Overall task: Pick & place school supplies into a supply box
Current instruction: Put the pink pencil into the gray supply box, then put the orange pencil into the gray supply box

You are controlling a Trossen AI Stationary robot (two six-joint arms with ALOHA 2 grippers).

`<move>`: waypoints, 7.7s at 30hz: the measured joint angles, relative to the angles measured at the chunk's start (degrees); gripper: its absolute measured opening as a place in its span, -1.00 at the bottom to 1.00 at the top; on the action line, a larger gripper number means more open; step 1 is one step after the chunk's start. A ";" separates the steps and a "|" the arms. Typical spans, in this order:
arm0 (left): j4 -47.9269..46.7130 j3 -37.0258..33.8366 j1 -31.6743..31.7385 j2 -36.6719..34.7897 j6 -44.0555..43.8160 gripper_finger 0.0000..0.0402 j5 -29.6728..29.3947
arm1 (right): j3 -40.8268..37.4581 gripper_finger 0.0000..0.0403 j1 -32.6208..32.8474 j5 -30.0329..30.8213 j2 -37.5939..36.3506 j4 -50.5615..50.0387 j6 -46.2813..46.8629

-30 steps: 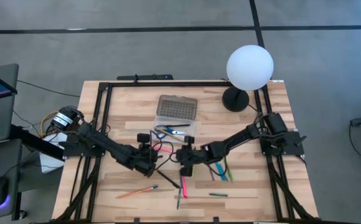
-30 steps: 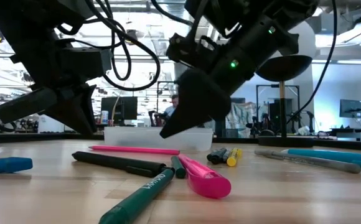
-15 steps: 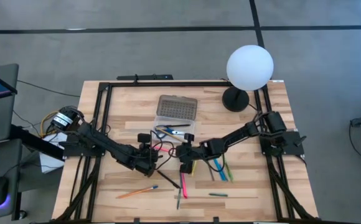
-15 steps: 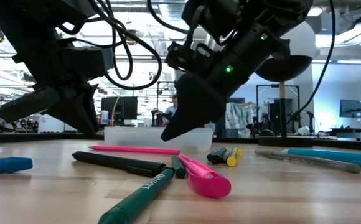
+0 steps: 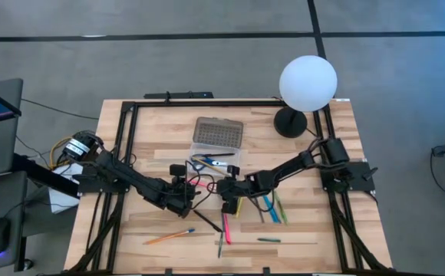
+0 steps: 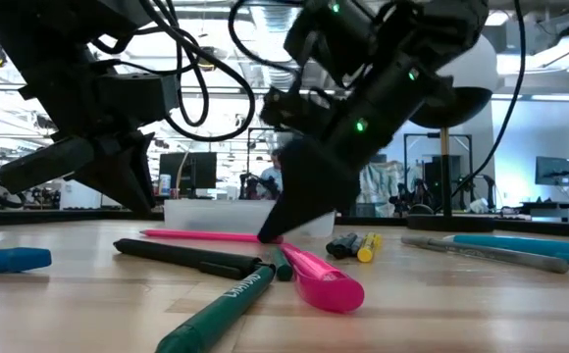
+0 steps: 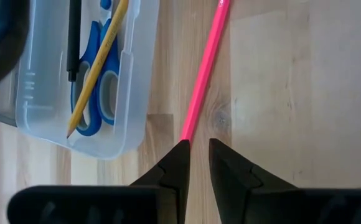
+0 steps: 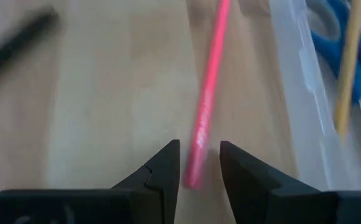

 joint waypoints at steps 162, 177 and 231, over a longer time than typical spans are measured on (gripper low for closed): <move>22.91 -0.33 -17.40 6.84 -26.10 -0.89 11.91 | -0.40 -0.40 11.65 45.62 -8.06 -33.39 10.76; 17.69 2.06 -17.33 6.98 -19.09 -0.91 10.27 | -0.39 -0.40 11.65 45.64 -8.06 -33.39 10.30; 35.17 14.62 24.82 6.91 24.77 -0.90 6.12 | -0.40 -0.40 11.54 43.87 -8.06 -35.30 14.00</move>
